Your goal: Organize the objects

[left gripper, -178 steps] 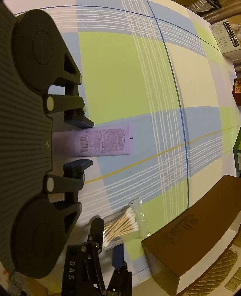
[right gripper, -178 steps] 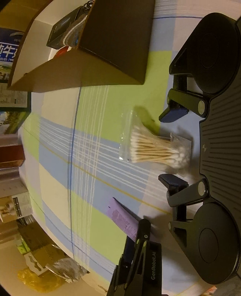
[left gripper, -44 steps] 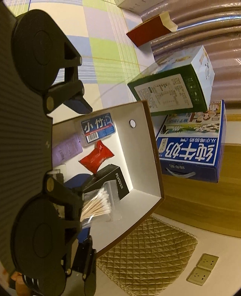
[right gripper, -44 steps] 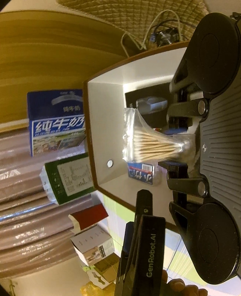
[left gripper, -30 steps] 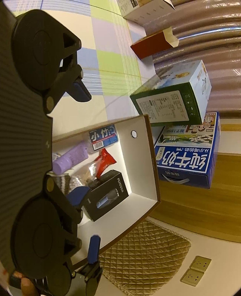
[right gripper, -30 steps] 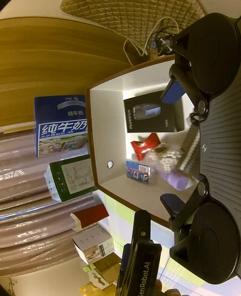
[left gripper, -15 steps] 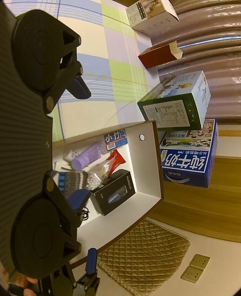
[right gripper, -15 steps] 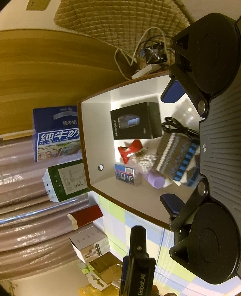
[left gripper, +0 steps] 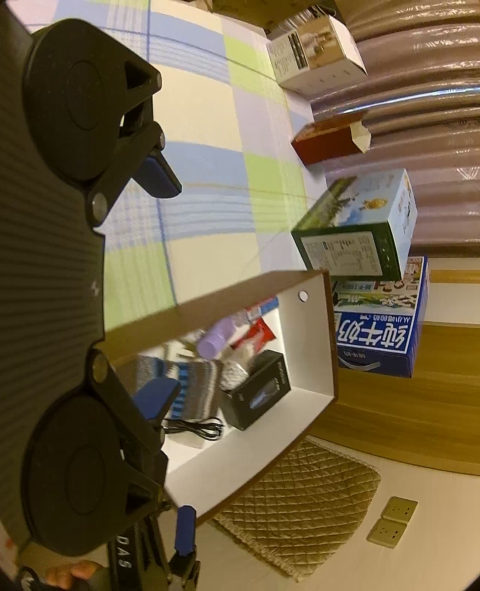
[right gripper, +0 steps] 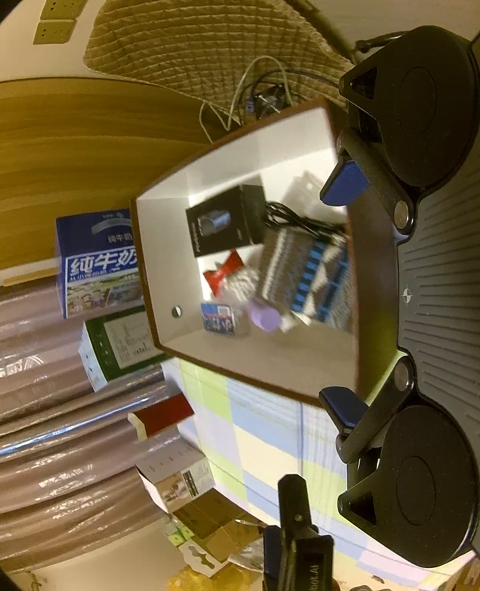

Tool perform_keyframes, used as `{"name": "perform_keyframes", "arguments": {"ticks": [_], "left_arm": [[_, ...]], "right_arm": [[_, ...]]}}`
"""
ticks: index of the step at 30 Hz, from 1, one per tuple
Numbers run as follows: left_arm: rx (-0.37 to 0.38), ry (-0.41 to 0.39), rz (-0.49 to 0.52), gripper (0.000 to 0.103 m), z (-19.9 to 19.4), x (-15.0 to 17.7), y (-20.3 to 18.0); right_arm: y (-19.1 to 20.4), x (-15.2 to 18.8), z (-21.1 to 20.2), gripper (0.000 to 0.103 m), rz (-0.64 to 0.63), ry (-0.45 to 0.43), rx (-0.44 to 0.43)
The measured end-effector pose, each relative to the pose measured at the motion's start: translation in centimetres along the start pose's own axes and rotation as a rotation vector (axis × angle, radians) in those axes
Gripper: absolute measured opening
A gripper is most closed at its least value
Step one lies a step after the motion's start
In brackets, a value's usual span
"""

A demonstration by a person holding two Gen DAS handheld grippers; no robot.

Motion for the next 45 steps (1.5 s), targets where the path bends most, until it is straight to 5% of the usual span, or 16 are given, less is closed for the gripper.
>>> {"name": "perform_keyframes", "arguments": {"ticks": [28,45], "left_arm": [[-0.005,0.068,-0.053,0.102,-12.3,15.7,8.4],[-0.026,0.069,-0.082,0.102,-14.2,18.3,10.1]], "right_arm": [[13.1,12.9,-5.5,0.101,-0.049,0.057,-0.017],[15.2,15.0,-5.8,0.101,-0.079,0.069,-0.017]]}}
Point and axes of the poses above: each gripper's, at about its wrist camera, not at the fingertips, and z roughly the way its jaws point, y to its left, x to its underside, the point moved 9 cm from there along z, roughly the way its jaws point, and after that the axes turned 8 degrees about z, right-handed, at the moved point
